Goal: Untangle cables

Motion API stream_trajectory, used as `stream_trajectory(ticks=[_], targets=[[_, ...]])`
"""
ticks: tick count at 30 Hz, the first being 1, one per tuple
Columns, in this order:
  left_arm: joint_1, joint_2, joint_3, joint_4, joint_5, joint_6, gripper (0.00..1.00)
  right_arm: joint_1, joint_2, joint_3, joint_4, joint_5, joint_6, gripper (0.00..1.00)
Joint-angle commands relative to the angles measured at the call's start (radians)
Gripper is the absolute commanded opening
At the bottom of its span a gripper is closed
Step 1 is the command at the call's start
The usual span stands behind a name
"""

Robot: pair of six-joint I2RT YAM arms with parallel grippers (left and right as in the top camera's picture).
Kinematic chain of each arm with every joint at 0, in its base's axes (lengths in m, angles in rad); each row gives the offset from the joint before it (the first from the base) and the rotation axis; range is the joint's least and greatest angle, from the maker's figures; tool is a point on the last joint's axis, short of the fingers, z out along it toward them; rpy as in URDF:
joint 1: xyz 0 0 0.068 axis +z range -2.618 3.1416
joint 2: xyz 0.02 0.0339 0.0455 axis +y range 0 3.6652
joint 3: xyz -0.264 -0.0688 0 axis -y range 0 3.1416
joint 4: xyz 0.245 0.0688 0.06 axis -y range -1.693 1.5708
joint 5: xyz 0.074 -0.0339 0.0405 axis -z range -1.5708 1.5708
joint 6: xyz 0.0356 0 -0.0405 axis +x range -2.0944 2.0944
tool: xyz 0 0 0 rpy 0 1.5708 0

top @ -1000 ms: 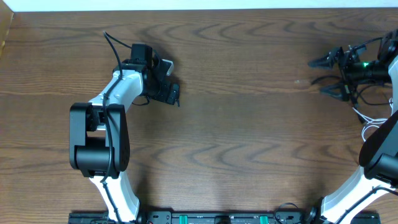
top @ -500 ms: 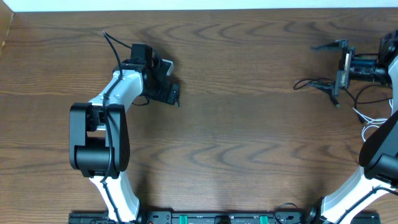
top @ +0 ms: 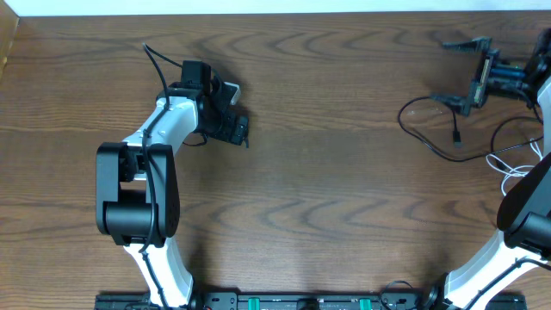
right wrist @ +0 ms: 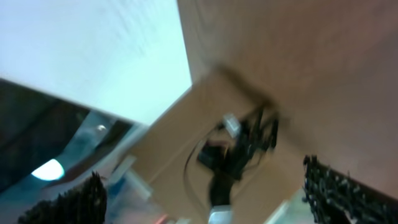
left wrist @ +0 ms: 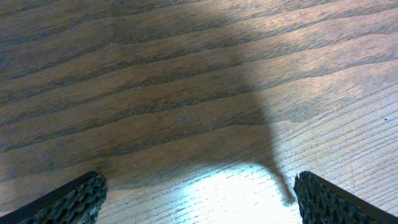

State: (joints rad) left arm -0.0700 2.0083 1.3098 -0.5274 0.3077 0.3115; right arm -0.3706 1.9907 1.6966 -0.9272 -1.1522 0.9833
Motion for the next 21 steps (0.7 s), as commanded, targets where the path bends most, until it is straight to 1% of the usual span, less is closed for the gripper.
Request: stream_trajectory(ticks=[1,4,5,7,9,11,13,15,17,21], targets=[[0.001,-0.013,0.003,-0.01,-0.002,-0.01,0.97,0.021,-0.025,0.001,0.036,0.125,-0.212,0.99],[0.001,-0.013,0.003,-0.006,-0.002,-0.01,0.98,0.059,-0.025,0.001,-0.002,0.226,-0.345,0.99],[0.001,-0.013,0.003,-0.002,-0.002,-0.01,0.98,0.097,-0.025,0.001,-0.005,0.29,-0.435,0.99],[0.001,-0.013,0.003,0.005,-0.002,-0.01,0.98,0.154,-0.025,0.001,-0.003,0.346,-0.537,0.99],[0.001,-0.013,0.003,0.009,-0.002,-0.01,0.98,0.211,-0.025,0.001,0.003,0.419,-0.605,0.99],[0.001,-0.013,0.003,0.009,-0.002,-0.01,0.97,0.281,-0.025,0.001,0.008,0.563,-0.649,0.99],[0.001,-0.013,0.003,0.009,-0.002,-0.01,0.98,0.336,-0.025,0.001,0.003,0.733,-0.655,0.99],[0.001,-0.013,0.003,0.009,-0.002,-0.01,0.98,0.397,-0.025,0.001,0.003,0.856,-0.7,0.99],[0.001,-0.013,0.003,0.013,-0.002,-0.01,0.98,0.46,-0.025,0.001,0.003,0.929,-0.76,0.99],[0.001,-0.013,0.003,0.014,-0.002,-0.01,0.98,0.528,-0.025,-0.001,-0.01,1.081,-0.741,0.99]])
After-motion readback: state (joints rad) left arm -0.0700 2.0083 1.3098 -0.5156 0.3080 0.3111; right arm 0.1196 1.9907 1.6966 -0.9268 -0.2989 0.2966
